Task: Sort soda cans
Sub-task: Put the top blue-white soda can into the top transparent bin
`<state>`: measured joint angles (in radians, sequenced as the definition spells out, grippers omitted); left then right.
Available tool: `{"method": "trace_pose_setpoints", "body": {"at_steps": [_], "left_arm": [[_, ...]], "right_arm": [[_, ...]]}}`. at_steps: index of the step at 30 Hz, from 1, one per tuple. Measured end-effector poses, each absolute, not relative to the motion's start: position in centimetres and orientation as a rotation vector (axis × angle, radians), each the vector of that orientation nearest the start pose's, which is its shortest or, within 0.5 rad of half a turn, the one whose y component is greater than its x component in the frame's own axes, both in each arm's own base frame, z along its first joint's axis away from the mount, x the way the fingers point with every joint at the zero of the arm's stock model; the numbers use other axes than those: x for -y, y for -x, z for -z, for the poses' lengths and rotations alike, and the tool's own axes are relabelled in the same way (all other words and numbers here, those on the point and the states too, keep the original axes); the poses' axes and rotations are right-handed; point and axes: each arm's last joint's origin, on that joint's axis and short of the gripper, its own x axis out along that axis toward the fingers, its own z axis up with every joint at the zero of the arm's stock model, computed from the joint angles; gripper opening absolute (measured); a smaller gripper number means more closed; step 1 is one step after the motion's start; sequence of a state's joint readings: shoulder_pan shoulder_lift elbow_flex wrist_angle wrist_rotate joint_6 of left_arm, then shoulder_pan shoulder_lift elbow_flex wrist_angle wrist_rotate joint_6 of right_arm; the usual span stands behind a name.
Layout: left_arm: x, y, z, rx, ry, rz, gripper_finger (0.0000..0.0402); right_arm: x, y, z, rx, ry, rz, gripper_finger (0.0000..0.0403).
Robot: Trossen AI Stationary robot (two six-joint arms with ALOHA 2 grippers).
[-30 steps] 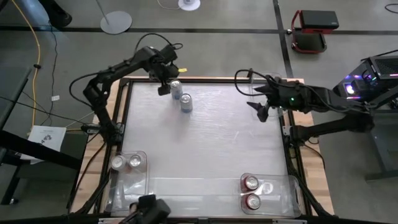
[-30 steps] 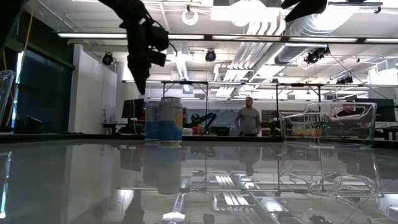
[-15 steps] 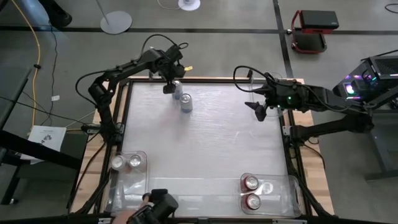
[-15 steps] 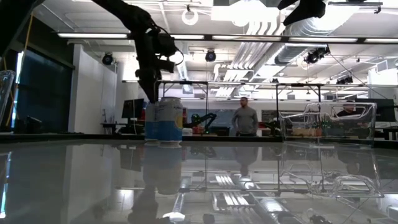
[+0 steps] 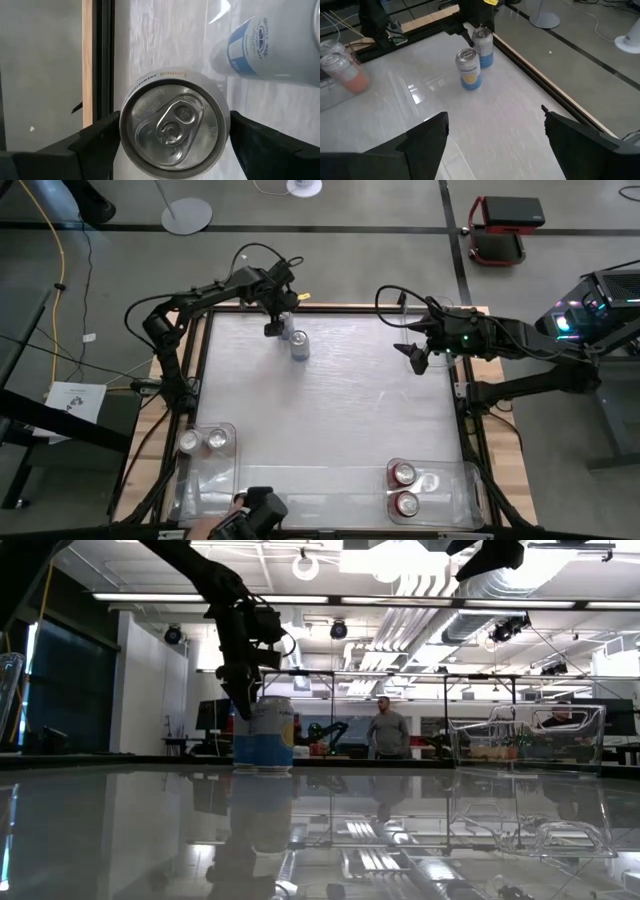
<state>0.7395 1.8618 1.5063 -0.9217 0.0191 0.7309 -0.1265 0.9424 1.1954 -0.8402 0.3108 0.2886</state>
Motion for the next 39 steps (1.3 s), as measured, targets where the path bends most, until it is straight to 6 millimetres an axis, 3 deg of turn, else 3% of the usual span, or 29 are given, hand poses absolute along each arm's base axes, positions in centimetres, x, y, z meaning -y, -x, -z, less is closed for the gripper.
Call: {"method": "trace_pose_setpoints", "body": {"at_steps": [13, 17, 19, 25, 28, 31, 35, 39], "left_arm": [[-25.2, -27.9, -23.3, -1.312, -0.095, -0.165, 0.0296], [-24.7, -28.3, -24.1, -1.359, -0.128, -0.217, 0.0291], [-24.5, -28.5, -25.6, -1.358, -0.176, -0.275, 0.0289], [-24.1, -29.0, -33.8, -1.105, -0.188, -0.482, 0.0288], [-22.5, -30.3, -37.5, -0.93, -0.162, -0.436, 0.0288], [-19.6, -32.4, -40.0, -0.775, -0.175, -0.32, 0.0287], [-15.0, -35.7, -40.7, -0.638, -0.162, -0.217, 0.0287], [-11.0, -39.1, -39.6, -0.586, -0.114, -0.124, 0.0287]], "right_arm": [[3.0, -16.4, -38.4, -0.516, -0.251, 0.513, 0.0318], [3.0, -15.9, -40.0, -0.458, -0.271, 0.533, 0.0318], [2.9, -15.4, -41.5, -0.407, -0.266, 0.54, 0.0318], [3.0, -13.2, -45.4, -0.312, -0.189, 0.62, 0.0318], [2.9, -12.4, -46.4, -0.302, -0.169, 0.635, 0.0318], [2.8, -11.8, -46.8, -0.317, -0.168, 0.636, 0.0318], [2.8, -11.4, -46.4, -0.372, -0.169, 0.643, 0.0318], [2.7, -11.2, -45.9, -0.431, -0.171, 0.64, 0.0318]]}}
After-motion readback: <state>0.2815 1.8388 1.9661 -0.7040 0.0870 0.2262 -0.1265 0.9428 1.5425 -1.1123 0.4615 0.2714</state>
